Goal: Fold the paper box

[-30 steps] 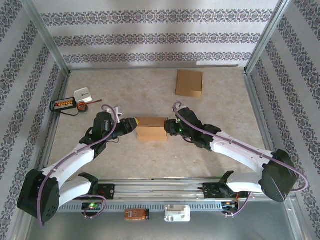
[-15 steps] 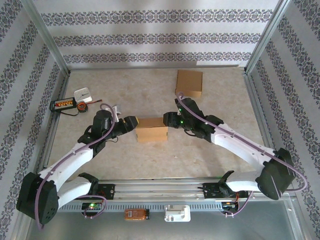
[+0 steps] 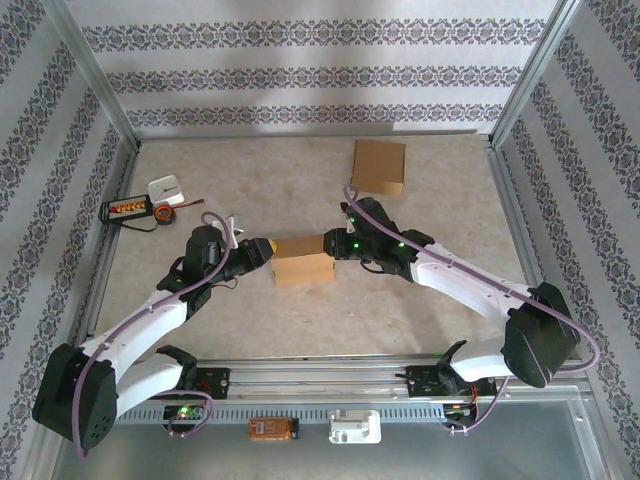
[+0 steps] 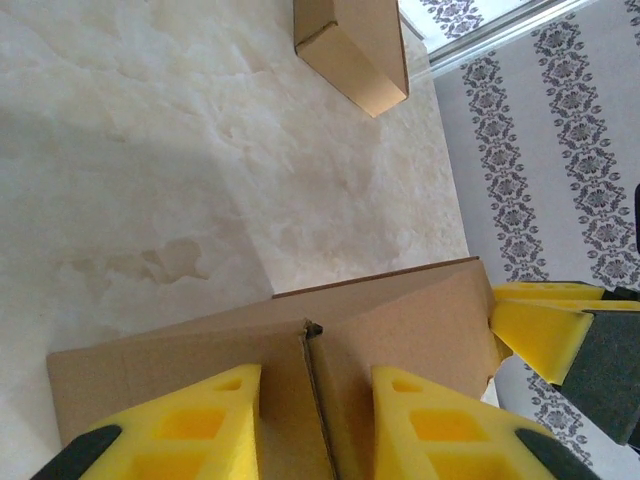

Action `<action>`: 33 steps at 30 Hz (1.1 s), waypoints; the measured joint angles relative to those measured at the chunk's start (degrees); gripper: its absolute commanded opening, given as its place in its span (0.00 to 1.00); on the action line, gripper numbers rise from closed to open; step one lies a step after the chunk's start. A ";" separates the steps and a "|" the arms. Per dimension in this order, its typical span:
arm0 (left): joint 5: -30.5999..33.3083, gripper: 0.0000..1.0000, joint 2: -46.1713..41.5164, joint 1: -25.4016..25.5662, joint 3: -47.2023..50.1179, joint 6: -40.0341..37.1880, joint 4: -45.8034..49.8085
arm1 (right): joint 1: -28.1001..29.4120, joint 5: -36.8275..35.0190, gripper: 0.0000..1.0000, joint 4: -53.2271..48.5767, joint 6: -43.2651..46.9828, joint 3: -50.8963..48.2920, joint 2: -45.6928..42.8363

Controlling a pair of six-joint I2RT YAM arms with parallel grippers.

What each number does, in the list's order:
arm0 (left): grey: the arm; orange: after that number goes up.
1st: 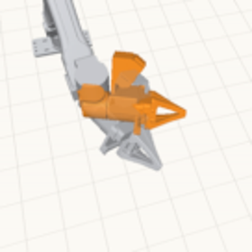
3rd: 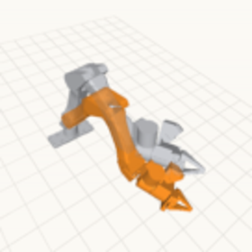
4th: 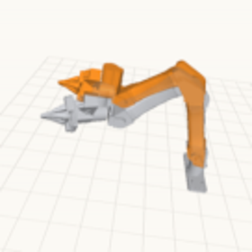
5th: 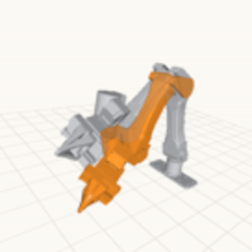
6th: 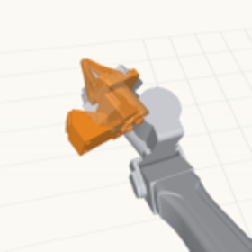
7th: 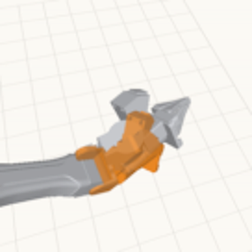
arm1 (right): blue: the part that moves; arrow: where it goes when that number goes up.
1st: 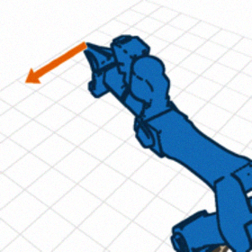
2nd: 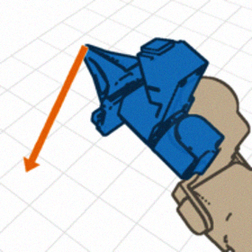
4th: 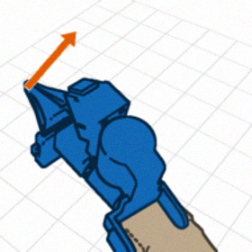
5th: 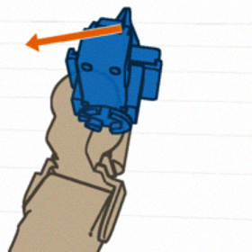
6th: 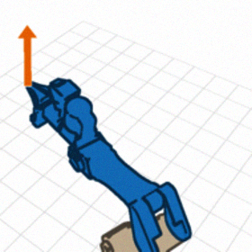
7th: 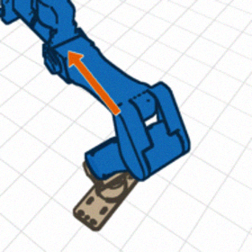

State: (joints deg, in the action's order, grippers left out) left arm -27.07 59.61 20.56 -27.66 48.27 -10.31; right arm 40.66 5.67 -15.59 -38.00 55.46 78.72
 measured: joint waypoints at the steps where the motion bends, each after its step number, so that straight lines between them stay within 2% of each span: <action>1: 0.13 0.28 0.00 0.00 0.00 0.00 0.00 | 0.00 0.00 0.27 -0.02 0.04 0.20 0.15; 5: 0.59 0.32 0.48 0.00 -0.13 -0.48 -0.31 | 0.09 -0.44 0.27 0.02 0.74 1.20 1.22; 15: 4.11 0.33 2.82 0.48 -1.95 -1.97 -1.29 | 1.75 -5.81 0.27 1.05 5.40 3.96 4.52; 19: 7.39 0.32 -2.93 3.69 2.03 -2.14 -1.75 | 5.55 -10.36 0.26 3.91 6.75 -1.62 -0.31; 25: 10.16 0.32 -13.77 9.86 7.69 -2.95 2.19 | 10.47 -12.50 0.28 6.91 6.34 -11.32 -9.09; 30: 10.08 0.32 -19.50 14.03 12.63 -0.55 8.24 | 13.49 -9.40 0.31 3.41 4.50 -16.90 -11.06; 33: 10.01 0.33 -20.87 15.76 14.91 0.72 11.23 | 14.21 -6.47 0.36 0.52 3.15 -18.73 -11.02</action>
State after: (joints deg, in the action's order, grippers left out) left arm -17.06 38.74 36.32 -12.75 48.99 0.93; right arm 54.87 -0.80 -15.07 -34.85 36.73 67.70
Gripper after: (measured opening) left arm 0.323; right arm 0.326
